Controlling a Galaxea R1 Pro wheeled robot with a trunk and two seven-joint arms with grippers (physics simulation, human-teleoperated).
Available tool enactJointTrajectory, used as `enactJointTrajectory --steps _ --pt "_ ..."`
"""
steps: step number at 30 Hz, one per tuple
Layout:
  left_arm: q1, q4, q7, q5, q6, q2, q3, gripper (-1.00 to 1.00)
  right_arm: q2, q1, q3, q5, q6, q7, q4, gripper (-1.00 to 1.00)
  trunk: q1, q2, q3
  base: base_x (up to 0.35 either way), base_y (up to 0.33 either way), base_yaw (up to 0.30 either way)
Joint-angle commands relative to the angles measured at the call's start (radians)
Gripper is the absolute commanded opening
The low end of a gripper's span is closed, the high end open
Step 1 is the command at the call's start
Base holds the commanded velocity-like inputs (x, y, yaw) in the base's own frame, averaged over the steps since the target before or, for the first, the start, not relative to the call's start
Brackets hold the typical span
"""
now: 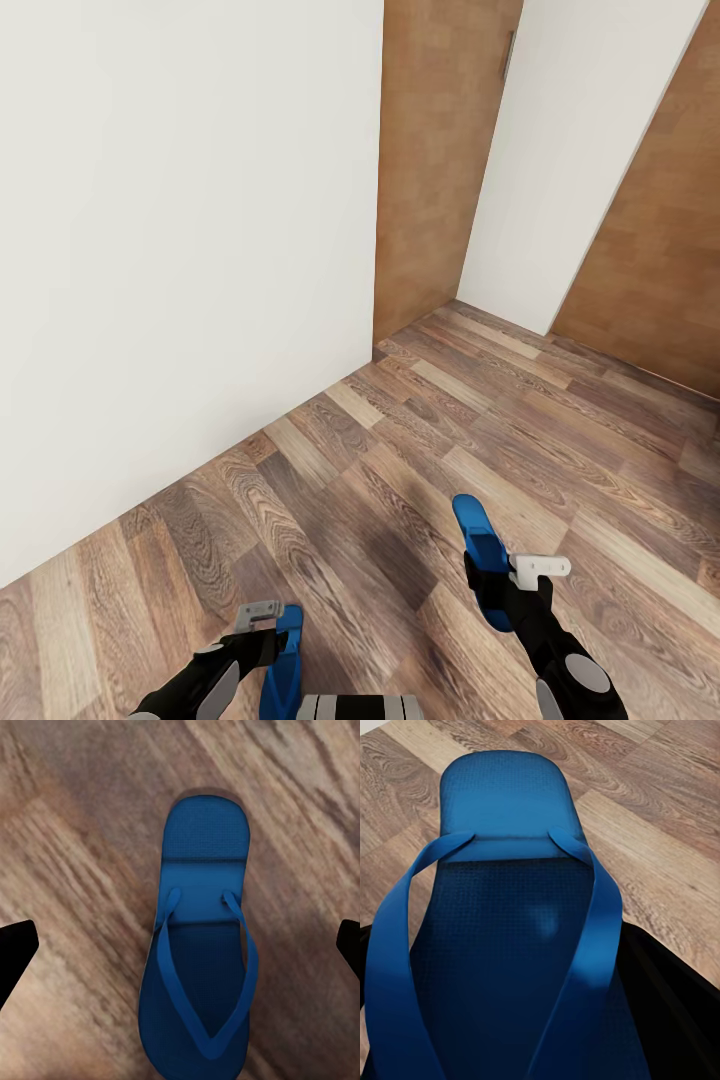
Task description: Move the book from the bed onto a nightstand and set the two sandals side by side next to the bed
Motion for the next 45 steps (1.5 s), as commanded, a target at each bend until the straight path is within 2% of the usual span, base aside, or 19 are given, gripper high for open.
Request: enactJointTrajectory --steps 1,18,24,33,37,45 --pt "0.000 -0.001 0.000 0.008 0.004 0.001 -0.004 1.00 -0.001 0.000 0.003 -0.009 0.004 -0.009 -0.001 -1.00 0.000 0.000 -0.001 0.000 -0.001 0.000" --pt "0.000 -0.001 0.000 0.008 0.004 0.001 -0.004 1.00 0.000 0.000 0.003 -0.009 0.003 -0.009 -0.001 -1.00 0.000 0.000 -0.001 0.000 -0.023 0.000" --pt "0.000 -0.001 0.000 0.008 0.004 0.001 -0.004 1.00 0.000 0.000 0.002 -0.009 -0.028 -0.009 -0.001 -1.00 0.000 0.000 -0.001 0.000 -0.003 0.000" --pt "0.000 -0.001 0.000 0.008 0.004 0.001 -0.004 1.00 -0.001 0.000 0.001 -0.009 -0.035 -0.009 -0.001 -1.00 0.000 0.000 -0.001 0.000 0.000 0.000" --pt "0.000 -0.001 0.000 0.008 0.004 0.001 -0.004 1.00 0.000 0.000 0.001 -0.009 -0.035 -0.009 -0.001 -1.00 0.002 -0.001 -0.016 0.000 0.000 0.000" --pt "0.000 -0.001 0.000 0.008 0.004 0.001 -0.004 1.00 -0.002 0.000 0.000 -0.009 -0.035 -0.009 -0.001 -1.00 0.002 -0.001 -0.016 0.000 0.000 0.000"
